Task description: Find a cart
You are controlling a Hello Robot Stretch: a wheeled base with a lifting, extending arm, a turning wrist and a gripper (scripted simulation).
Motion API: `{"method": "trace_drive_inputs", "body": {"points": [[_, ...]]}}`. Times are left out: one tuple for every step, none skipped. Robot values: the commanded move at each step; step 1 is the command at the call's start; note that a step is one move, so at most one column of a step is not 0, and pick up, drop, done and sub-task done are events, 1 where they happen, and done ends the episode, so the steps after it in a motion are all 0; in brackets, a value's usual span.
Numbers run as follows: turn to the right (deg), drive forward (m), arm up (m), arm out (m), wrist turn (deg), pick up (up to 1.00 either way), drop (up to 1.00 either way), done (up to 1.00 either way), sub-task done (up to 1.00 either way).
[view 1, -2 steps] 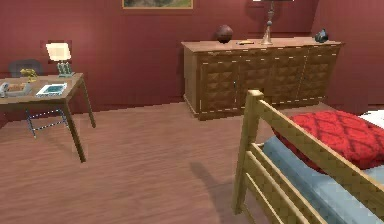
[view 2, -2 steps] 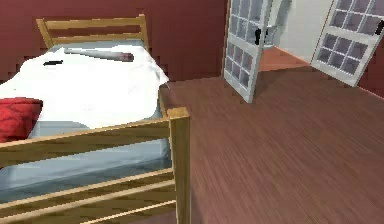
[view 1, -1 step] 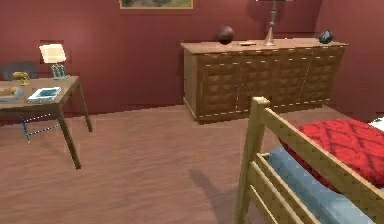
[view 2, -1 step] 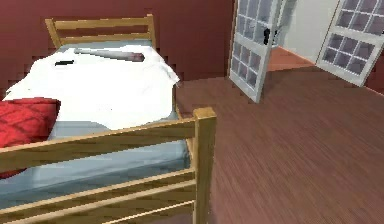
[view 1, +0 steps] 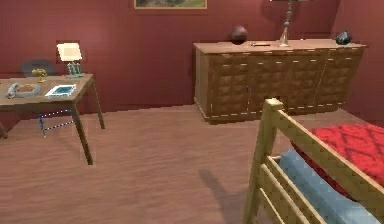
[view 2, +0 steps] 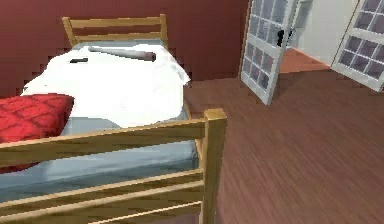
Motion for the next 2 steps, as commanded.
{"method": "trace_drive_inputs", "body": {"points": [[0.0, 0.15, 0.0, 0.0, 0.0, 0.0, 0.0, 0.0, 0.0], [-45.0, 0.0, 0.0, 0.0, 0.0, 0.0, 0.0, 0.0, 0.0]]}}
